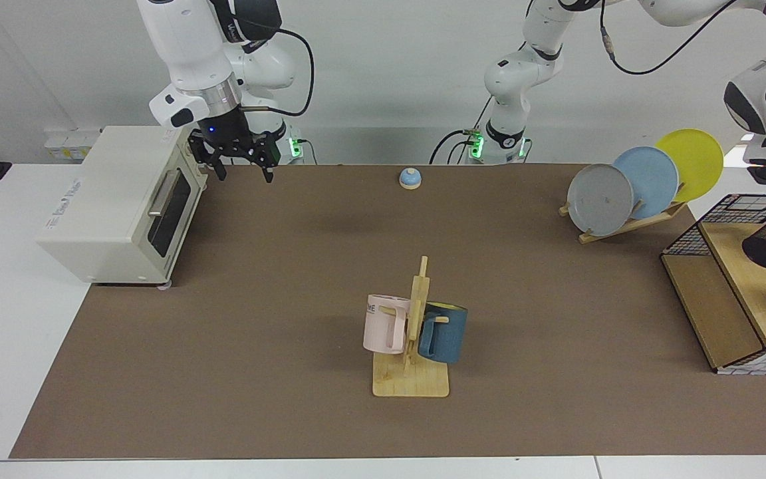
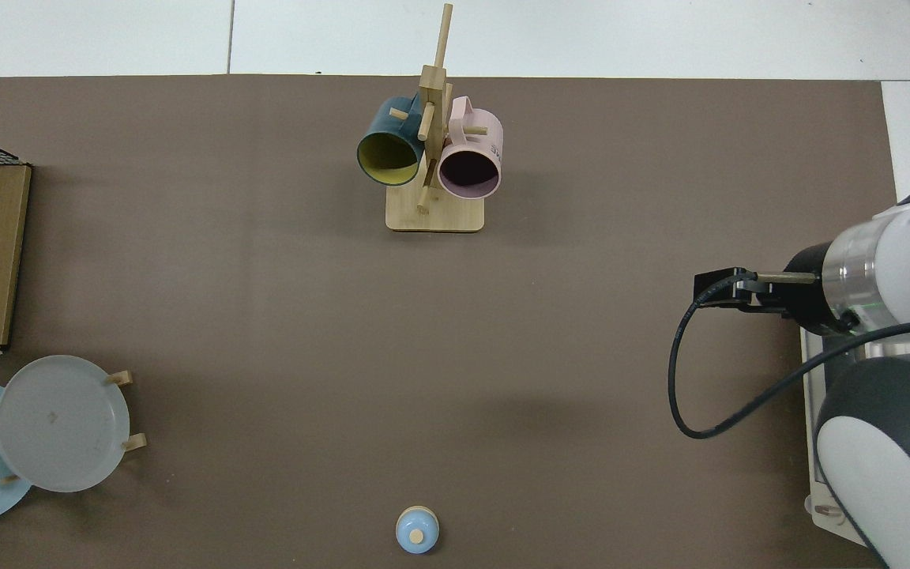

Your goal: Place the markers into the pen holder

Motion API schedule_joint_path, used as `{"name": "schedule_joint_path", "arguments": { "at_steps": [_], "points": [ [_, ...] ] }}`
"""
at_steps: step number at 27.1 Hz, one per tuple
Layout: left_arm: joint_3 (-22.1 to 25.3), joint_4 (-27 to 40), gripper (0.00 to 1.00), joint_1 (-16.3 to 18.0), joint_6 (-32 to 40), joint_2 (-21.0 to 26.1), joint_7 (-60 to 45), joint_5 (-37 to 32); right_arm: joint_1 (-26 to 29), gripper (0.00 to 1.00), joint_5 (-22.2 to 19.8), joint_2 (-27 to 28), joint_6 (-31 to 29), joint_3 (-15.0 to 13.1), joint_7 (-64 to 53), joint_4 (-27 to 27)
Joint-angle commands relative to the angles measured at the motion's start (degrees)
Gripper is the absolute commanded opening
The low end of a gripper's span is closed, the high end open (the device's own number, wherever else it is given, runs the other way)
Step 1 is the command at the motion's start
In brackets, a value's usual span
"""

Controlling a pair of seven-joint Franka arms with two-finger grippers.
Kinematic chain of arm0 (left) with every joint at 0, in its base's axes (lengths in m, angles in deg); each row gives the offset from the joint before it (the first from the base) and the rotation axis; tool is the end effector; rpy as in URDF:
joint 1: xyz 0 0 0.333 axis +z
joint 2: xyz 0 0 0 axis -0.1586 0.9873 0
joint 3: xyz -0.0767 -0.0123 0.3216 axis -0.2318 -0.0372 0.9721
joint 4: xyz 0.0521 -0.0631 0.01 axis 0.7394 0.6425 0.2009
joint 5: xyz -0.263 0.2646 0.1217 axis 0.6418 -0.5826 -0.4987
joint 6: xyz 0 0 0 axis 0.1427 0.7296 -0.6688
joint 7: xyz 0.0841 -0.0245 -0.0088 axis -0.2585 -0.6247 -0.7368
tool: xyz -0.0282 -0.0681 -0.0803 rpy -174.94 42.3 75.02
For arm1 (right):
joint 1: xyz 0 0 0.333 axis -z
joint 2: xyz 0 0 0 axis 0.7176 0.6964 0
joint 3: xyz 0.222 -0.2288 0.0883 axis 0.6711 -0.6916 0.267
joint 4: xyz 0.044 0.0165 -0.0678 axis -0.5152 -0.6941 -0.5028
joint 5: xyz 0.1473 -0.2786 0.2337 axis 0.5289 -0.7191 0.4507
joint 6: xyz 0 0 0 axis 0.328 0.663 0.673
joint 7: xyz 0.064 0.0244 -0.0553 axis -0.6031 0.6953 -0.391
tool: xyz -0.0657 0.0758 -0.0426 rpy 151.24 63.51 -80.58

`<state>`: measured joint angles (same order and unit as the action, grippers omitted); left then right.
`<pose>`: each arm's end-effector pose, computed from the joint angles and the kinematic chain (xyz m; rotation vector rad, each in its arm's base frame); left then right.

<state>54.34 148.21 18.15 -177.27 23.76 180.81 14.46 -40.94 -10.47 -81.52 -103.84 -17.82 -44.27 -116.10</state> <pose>0.5839 0.2874 0.5510 -1.6890 1.7506 0.6741 0.5170 0.0933 0.6088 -3.0821 0.2174 -0.0479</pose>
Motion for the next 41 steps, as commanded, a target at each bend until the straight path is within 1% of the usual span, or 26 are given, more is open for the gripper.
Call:
{"name": "schedule_joint_path", "arguments": {
  "at_steps": [1, 10, 15, 17, 24, 30, 32, 34, 41],
  "points": [
    [-0.4, 1.4, 0.0, 0.9, -1.3, -0.3, 1.3, 2.2, 1.1, 1.0, 1.1, -0.6, -1.2, 0.5, -0.3, -0.6],
    [-0.5, 1.4, 0.0, 0.9, -1.7, 1.6, 1.4, 2.5, 1.1, 1.0, 1.1, -0.6, -1.2, 0.5, -0.3, -0.6],
    [-0.4, 2.1, 0.0, 1.1, -1.7, 1.9, 1.5, 6.5, 1.1, 1.0, 1.1, -0.6, -1.2, 0.5, -0.4, -0.6],
    [-0.5, 2.7, 0.0, 1.8, -1.7, 1.9, 1.5, 7.1, 1.1, 1.0, 1.1, -0.6, -1.2, 0.5, -0.3, -0.6],
    [-0.5, 3.3, 0.0, 1.9, -1.7, 1.9, 1.5, 8.0, 1.1, 1.0, 1.1, -0.6, -1.3, 0.5, -0.3, -0.6],
    [-0.5, 2.9, 0.0, 1.9, -1.9, 1.9, 1.5, 8.0, 1.1, 1.0, 1.1, -0.6, -1.2, 0.5, -0.3, -0.6],
    [-0.4, 2.8, 0.03, 1.8, -2.3, 2.0, 1.5, 8.0, 1.1, 1.0, 1.1, -0.6, -1.2, 0.5, -0.3, -0.6],
    [-0.4, 2.7, 0.03, 1.6, -2.6, 2.2, 1.5, 7.3, 1.1, 1.0, 1.1, -0.6, -1.3, 0.5, -0.3, -0.6],
    [-0.4, 0.1, 0.03, 1.4, -2.9, 3.5, 2.0, 7.1, 0.4, 1.0, 1.6, -0.6, -0.8, 0.6, -0.5, -0.6]
  ]
}}
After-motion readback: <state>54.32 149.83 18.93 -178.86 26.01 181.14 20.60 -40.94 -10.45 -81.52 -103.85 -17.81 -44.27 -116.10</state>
